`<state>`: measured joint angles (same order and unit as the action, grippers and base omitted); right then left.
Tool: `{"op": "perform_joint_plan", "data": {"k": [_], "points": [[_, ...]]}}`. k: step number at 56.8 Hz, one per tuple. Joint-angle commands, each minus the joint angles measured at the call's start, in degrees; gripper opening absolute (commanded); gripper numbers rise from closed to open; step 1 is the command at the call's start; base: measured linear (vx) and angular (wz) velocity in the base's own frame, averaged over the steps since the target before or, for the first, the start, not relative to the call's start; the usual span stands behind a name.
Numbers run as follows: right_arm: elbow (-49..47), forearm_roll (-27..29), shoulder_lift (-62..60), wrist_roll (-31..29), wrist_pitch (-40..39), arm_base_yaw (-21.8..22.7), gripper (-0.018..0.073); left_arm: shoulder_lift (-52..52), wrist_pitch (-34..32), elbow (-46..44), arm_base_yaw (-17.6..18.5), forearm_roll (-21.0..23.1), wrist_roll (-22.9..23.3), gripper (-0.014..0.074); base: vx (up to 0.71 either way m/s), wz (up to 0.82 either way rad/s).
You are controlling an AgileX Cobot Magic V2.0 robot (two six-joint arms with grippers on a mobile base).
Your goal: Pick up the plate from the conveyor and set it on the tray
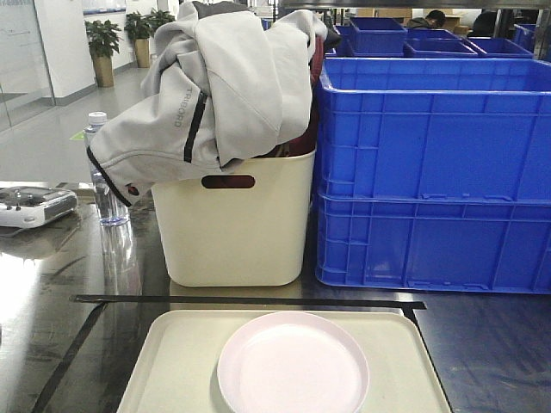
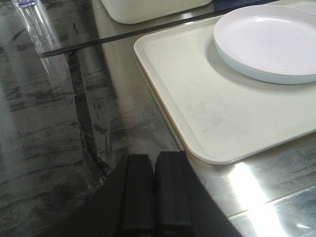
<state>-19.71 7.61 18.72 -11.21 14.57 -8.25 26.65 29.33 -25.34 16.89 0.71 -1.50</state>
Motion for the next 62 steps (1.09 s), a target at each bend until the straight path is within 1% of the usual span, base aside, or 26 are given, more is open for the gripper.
{"op": "perform_joint_plan", "data": {"k": [1,37,38,41,44,49,51,53,57,62], "points": [[-0.4,-0.1,-1.5,-0.2,-7.3,0.2,-0.0009,-0.8,-6.1,-1.5,0.1,0.7,0.7,0.0000,0.00,0.00],[-0.4,-0.1,-2.3,-0.2,-7.5,0.2,-0.0009,-0.9,-6.3,-0.5,0.1,0.6,0.5,0.0003,0.00,0.00],[-0.4,-0.1,-2.3,-0.2,-7.6,0.2,-0.0009,-1.1,-6.4,0.0,0.1,0.5,0.4,0.0003,0.00,0.00],[-0.4,-0.1,-2.3,-0.2,-7.6,0.2,-0.0009,-2.5,-8.3,1.7,-0.1,-1.5,-1.1,0.0003,0.00,0.00],[-0.4,-0.1,-2.3,-0.1,-7.5,0.2,-0.0009,-5.3,-11.7,4.9,-1.2,-1.9,-1.6,0.0003,0.00,0.00],[-0.4,-0.1,-2.3,-0.1,-7.5,0.2,-0.0009,-11.4,-18.9,12.5,-4.7,-1.5,-1.0,0.0003,0.00,0.00],[-0.4,-0.1,-2.3,-0.1,-7.5,0.2,-0.0009,-13.9,-20.9,15.4,-6.1,-1.3,-0.8,0.0003,0.00,0.00],[-0.4,-0.1,-2.3,-0.1,-7.5,0.2,-0.0009,-17.0,-22.4,18.9,-7.5,-1.2,-0.5,0.0003,0.00,0.00],[-0.4,-0.1,-2.3,-0.1,-7.5,0.2,-0.0009,-22.8,-24.4,24.5,-10.4,-0.7,2.2,0.0003,0.00,0.00],[-0.4,-0.1,-2.3,-0.1,-7.5,0.2,-0.0009,-28.9,-24.5,28.6,-11.9,-0.7,4.8,0.0003,0.00,0.00]]}}
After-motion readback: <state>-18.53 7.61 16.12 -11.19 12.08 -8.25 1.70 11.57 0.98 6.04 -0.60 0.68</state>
